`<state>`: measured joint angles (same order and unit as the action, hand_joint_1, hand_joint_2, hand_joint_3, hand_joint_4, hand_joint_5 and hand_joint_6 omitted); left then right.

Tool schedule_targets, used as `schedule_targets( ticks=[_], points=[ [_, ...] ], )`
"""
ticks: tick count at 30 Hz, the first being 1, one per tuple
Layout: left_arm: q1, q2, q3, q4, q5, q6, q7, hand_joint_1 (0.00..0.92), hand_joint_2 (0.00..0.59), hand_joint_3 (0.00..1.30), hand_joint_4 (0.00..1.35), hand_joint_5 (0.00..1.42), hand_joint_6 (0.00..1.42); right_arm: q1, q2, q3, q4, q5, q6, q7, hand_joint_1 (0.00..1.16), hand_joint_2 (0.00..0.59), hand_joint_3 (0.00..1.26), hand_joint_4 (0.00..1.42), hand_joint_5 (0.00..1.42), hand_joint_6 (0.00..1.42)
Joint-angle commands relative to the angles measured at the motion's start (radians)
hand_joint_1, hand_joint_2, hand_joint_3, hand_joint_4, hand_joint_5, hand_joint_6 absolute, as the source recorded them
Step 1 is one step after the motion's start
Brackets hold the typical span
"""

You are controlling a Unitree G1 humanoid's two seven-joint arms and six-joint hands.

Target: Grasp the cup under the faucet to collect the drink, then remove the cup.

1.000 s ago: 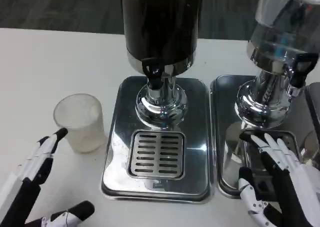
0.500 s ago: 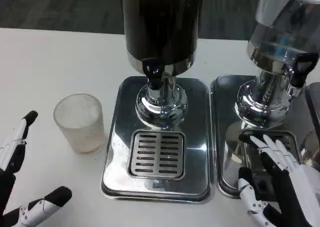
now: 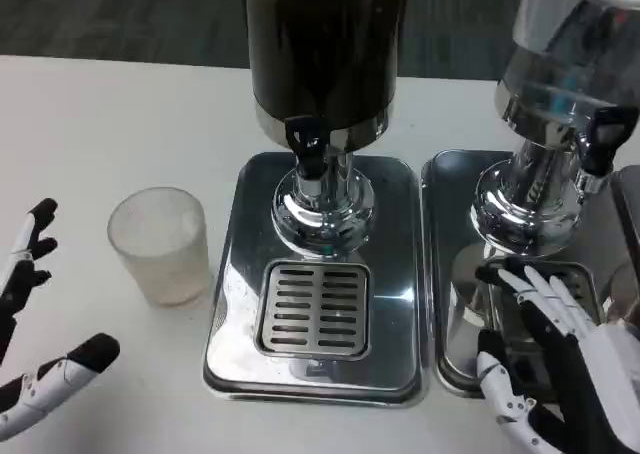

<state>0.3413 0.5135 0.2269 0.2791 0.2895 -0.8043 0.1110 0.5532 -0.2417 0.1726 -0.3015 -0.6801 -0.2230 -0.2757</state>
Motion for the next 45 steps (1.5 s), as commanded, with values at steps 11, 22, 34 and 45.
schedule_targets(
  ticks=[11, 22, 34, 45],
  points=[
    [-0.163, 0.052, -0.045, 0.126, 0.017, 0.033, -0.073, 0.000, 0.005, 0.01, 0.00, 0.12, 0.23, 0.043, 0.016, -0.005, -0.012, 0.002, -0.014, -0.019, 0.27, 0.494, 0.21, 0.11, 0.07, 0.08],
    [-0.276, 0.080, -0.105, 0.219, 0.100, 0.097, -0.051, 0.000, 0.000, 0.00, 0.00, 0.09, 0.18, 0.069, 0.019, -0.014, -0.034, 0.002, -0.015, -0.023, 0.26, 0.502, 0.22, 0.12, 0.12, 0.08],
    [-0.386, 0.096, -0.162, 0.341, 0.142, 0.129, -0.016, 0.000, 0.000, 0.00, 0.00, 0.07, 0.14, 0.087, 0.034, -0.014, -0.050, -0.003, -0.016, -0.028, 0.25, 0.502, 0.22, 0.13, 0.12, 0.08],
    [-0.490, 0.105, -0.232, 0.471, 0.169, 0.144, 0.009, 0.000, 0.000, 0.00, 0.00, 0.04, 0.12, 0.116, 0.036, -0.017, -0.061, -0.003, -0.025, -0.034, 0.25, 0.502, 0.22, 0.14, 0.14, 0.08]
  ],
)
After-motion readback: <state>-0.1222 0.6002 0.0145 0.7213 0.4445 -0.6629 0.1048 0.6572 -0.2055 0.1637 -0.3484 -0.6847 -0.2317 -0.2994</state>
